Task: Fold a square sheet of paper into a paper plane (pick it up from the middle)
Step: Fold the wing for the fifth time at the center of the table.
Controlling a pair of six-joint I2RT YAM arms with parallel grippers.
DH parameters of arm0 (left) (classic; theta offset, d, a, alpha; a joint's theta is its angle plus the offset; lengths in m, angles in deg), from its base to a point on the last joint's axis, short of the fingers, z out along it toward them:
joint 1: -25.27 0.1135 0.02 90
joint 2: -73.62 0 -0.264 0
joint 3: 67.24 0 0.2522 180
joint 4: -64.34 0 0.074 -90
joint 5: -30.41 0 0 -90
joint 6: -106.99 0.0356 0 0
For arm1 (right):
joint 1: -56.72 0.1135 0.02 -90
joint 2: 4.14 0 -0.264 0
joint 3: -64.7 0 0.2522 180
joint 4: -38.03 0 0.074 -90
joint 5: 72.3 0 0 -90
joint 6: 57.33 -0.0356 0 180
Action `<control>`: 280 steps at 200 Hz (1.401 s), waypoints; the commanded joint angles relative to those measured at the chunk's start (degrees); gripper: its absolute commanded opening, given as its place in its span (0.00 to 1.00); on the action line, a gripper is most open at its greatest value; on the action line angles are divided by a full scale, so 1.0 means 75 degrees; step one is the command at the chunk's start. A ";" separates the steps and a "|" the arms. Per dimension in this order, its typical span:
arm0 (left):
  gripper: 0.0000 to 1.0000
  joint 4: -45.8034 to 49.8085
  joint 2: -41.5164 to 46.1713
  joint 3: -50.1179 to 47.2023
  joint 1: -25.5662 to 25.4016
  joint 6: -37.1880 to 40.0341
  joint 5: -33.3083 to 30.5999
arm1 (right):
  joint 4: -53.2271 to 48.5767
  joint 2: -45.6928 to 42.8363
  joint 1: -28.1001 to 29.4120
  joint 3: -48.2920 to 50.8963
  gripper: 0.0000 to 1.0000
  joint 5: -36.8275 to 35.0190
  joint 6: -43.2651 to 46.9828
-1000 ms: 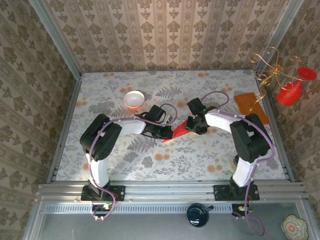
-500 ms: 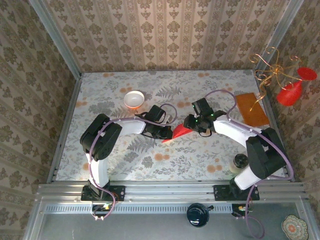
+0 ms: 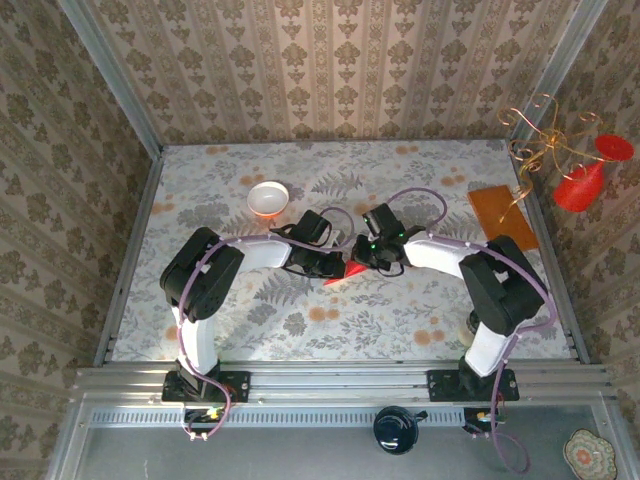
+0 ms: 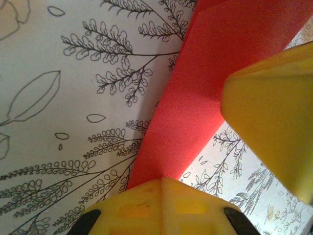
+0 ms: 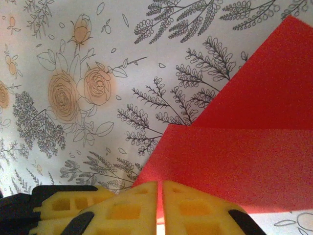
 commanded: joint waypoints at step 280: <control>0.08 0.0856 -0.0337 0.0300 -0.0014 -0.0118 -0.0361 | 0.0958 0.0066 -0.0446 0.1178 0.07 0.0278 0.0395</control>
